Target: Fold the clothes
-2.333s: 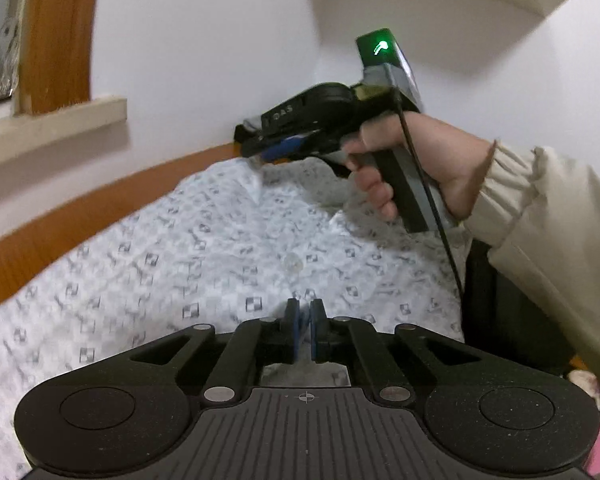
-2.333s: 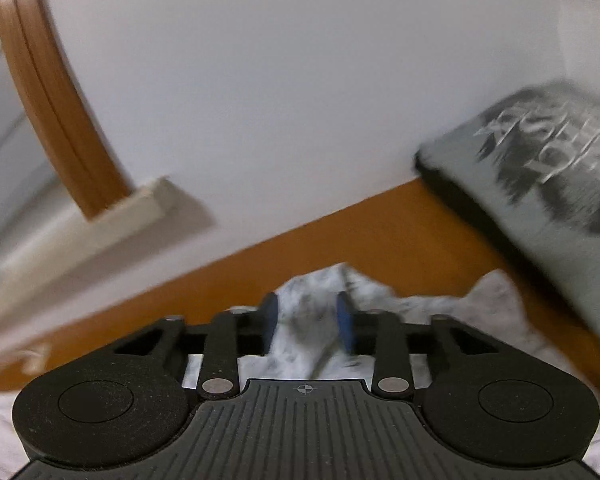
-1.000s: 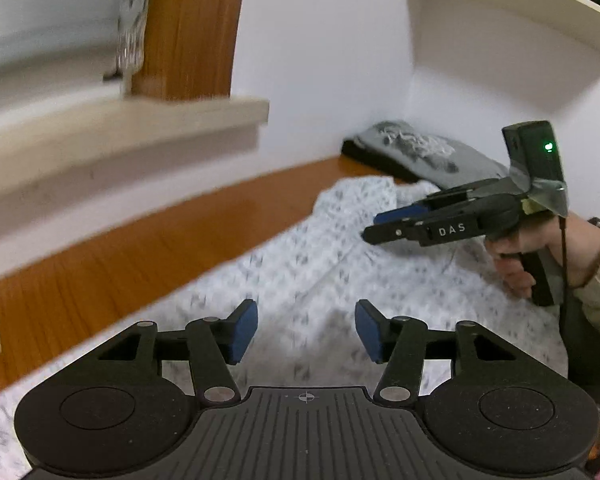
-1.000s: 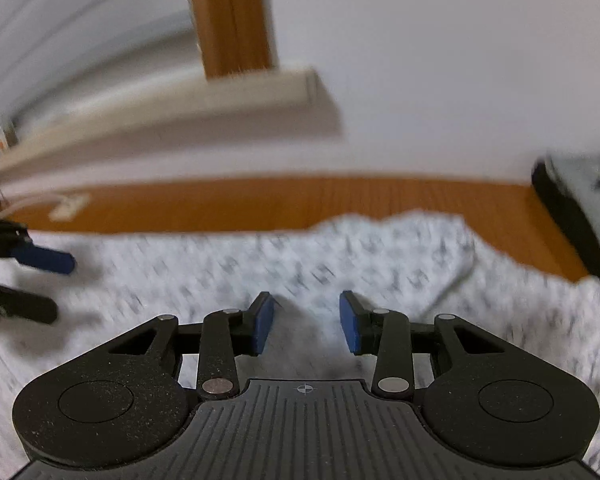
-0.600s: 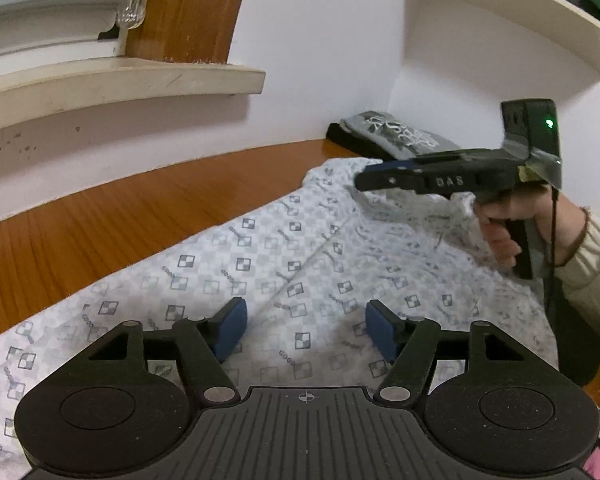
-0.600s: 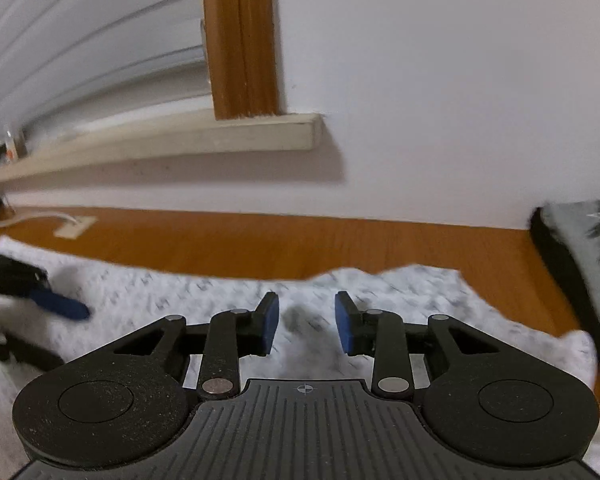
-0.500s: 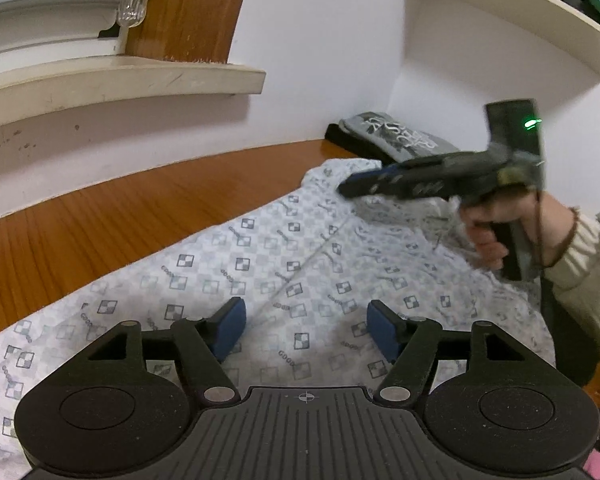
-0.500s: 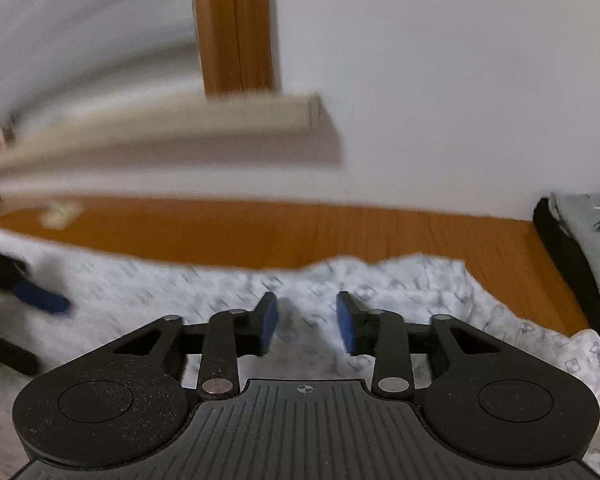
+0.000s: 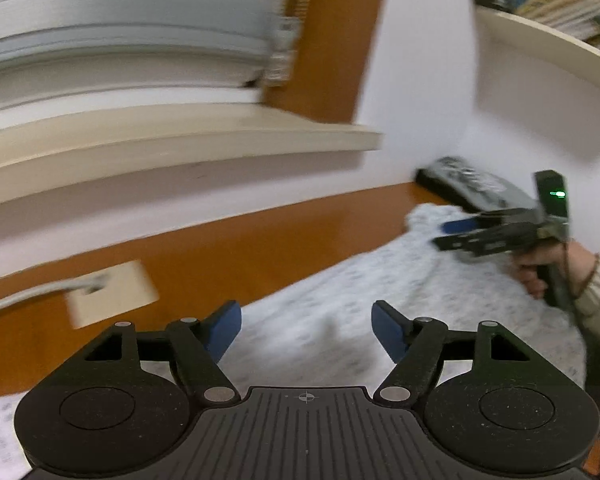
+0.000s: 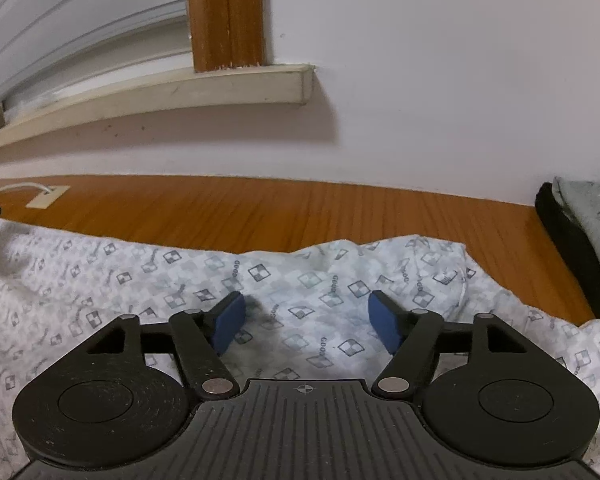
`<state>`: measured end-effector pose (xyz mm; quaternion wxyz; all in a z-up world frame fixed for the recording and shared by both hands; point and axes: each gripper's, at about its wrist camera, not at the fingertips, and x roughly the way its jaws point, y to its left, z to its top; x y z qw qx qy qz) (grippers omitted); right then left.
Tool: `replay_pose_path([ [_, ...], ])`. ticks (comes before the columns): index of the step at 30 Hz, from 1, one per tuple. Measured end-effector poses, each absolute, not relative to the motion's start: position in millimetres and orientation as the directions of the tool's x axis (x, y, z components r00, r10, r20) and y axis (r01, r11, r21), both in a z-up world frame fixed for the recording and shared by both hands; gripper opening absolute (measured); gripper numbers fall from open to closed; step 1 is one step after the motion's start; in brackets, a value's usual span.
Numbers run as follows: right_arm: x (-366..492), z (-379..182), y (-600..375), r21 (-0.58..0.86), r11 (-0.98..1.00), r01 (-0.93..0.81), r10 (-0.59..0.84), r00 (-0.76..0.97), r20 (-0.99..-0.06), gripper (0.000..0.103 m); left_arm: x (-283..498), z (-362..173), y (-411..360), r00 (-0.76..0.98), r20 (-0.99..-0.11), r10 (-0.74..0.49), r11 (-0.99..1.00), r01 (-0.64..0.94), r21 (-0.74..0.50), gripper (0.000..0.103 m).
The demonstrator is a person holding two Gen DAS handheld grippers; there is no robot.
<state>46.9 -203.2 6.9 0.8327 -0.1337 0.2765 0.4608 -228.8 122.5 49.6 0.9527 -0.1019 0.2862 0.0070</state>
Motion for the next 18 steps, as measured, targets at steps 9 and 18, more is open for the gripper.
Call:
replay_pose_path([
  [9,47,6,-204,0.023,0.546,-0.838,0.686,0.431,-0.587,0.073,-233,29,121,0.784,-0.62,-0.03,0.992,-0.053,-0.115,0.076],
  [18,56,7,-197,0.03,0.56,-0.828,0.676,0.436,-0.594,0.08,-223,21,112,0.769,-0.638,0.03,0.999,-0.044,-0.006,0.081],
])
